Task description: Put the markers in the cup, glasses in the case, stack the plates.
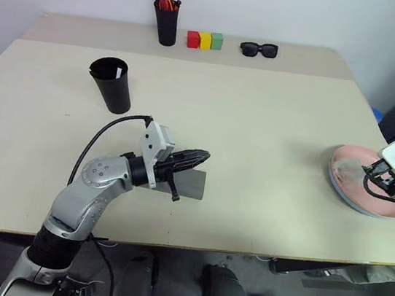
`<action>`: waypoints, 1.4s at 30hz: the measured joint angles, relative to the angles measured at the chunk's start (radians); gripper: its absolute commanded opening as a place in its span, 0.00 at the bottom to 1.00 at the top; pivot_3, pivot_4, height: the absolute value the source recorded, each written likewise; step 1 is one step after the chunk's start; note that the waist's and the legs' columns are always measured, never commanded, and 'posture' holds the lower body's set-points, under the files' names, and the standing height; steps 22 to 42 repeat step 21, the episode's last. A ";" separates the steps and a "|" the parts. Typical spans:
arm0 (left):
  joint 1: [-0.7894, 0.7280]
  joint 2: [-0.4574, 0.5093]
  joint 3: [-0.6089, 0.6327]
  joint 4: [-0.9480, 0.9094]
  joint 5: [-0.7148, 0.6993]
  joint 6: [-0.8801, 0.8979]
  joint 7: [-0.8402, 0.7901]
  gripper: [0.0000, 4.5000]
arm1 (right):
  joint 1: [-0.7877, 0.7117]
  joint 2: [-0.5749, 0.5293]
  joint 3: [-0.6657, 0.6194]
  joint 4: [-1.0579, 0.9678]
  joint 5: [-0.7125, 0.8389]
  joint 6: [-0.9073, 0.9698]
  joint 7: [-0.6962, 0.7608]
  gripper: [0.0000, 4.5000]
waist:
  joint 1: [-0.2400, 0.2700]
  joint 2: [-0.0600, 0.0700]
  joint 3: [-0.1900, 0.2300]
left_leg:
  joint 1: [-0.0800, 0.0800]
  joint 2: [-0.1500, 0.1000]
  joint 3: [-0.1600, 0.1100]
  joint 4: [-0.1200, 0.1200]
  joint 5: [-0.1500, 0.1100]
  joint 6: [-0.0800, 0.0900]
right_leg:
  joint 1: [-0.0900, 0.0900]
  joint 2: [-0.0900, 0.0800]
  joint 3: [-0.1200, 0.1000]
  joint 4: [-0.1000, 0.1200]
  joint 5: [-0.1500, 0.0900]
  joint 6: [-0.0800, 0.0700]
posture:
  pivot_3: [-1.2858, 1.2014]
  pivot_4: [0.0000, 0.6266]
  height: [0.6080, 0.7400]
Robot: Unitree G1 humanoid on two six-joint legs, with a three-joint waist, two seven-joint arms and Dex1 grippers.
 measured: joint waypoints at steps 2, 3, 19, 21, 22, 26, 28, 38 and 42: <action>0.015 0.001 0.022 0.000 0.003 -0.006 0.014 0.00 | -0.023 0.000 0.023 0.010 -0.004 -0.042 -0.003 0.65 | -0.004 0.000 0.000 | 0.000 0.000 0.000 0.000 0.000 0.000 | 0.000 0.000 0.000 0.000 0.000 0.000 | 0.52 0.24 1.00; 0.025 0.003 0.034 0.000 0.006 -0.008 0.023 0.00 | -0.031 0.001 0.031 0.010 -0.001 -0.062 -0.002 0.65 | -0.004 0.000 0.000 | 0.000 0.000 0.000 0.000 0.000 0.000 | 0.000 0.001 0.000 0.000 0.000 0.000 | 0.52 0.24 1.00; 0.290 0.125 0.400 0.035 0.105 -0.102 0.197 0.00 | -0.137 0.236 0.114 -0.040 0.291 -0.095 0.182 0.65 | 0.005 0.001 0.000 | 0.000 0.006 0.003 -0.003 -0.003 -0.002 | -0.001 -0.005 -0.003 -0.008 0.002 -0.004 | 0.52 0.24 1.00; 0.313 0.125 0.412 0.031 0.107 -0.104 0.202 0.00 | -0.144 0.240 0.118 -0.022 0.296 -0.107 0.191 0.65 | 0.003 0.000 0.000 | -0.001 0.006 0.006 -0.003 -0.004 0.001 | 0.000 -0.011 -0.006 -0.010 0.004 -0.007 | 0.52 0.24 1.00; 0.313 0.125 0.412 0.031 0.107 -0.104 0.202 0.00 | -0.144 0.240 0.118 -0.022 0.296 -0.107 0.191 0.65 | 0.003 0.000 0.000 | -0.001 0.006 0.006 -0.003 -0.004 0.001 | 0.000 -0.011 -0.006 -0.010 0.004 -0.007 | 0.52 0.24 1.00; 0.313 0.125 0.412 0.031 0.107 -0.104 0.202 0.00 | -0.144 0.240 0.118 -0.022 0.296 -0.107 0.191 0.65 | 0.003 0.000 0.000 | -0.001 0.006 0.006 -0.003 -0.004 0.001 | 0.000 -0.011 -0.006 -0.010 0.004 -0.007 | 0.52 0.24 1.00; 0.313 0.125 0.412 0.031 0.107 -0.104 0.202 0.00 | -0.144 0.240 0.118 -0.022 0.296 -0.107 0.191 0.65 | 0.003 0.000 0.000 | -0.001 0.006 0.006 -0.003 -0.004 0.001 | 0.000 -0.011 -0.006 -0.010 0.004 -0.007 | 0.52 0.24 1.00; 0.313 0.125 0.412 0.031 0.107 -0.104 0.202 0.00 | -0.144 0.240 0.118 -0.022 0.296 -0.107 0.191 0.65 | 0.003 0.000 0.000 | -0.001 0.006 0.006 -0.003 -0.004 0.001 | 0.000 -0.011 -0.006 -0.010 0.004 -0.007 | 0.52 0.24 1.00; 0.313 0.125 0.412 0.031 0.107 -0.104 0.202 0.00 | -0.144 0.240 0.118 -0.022 0.296 -0.107 0.191 0.65 | 0.003 0.000 0.000 | -0.001 0.006 0.006 -0.003 -0.004 0.001 | 0.000 -0.011 -0.006 -0.010 0.004 -0.007 | 0.52 0.24 1.00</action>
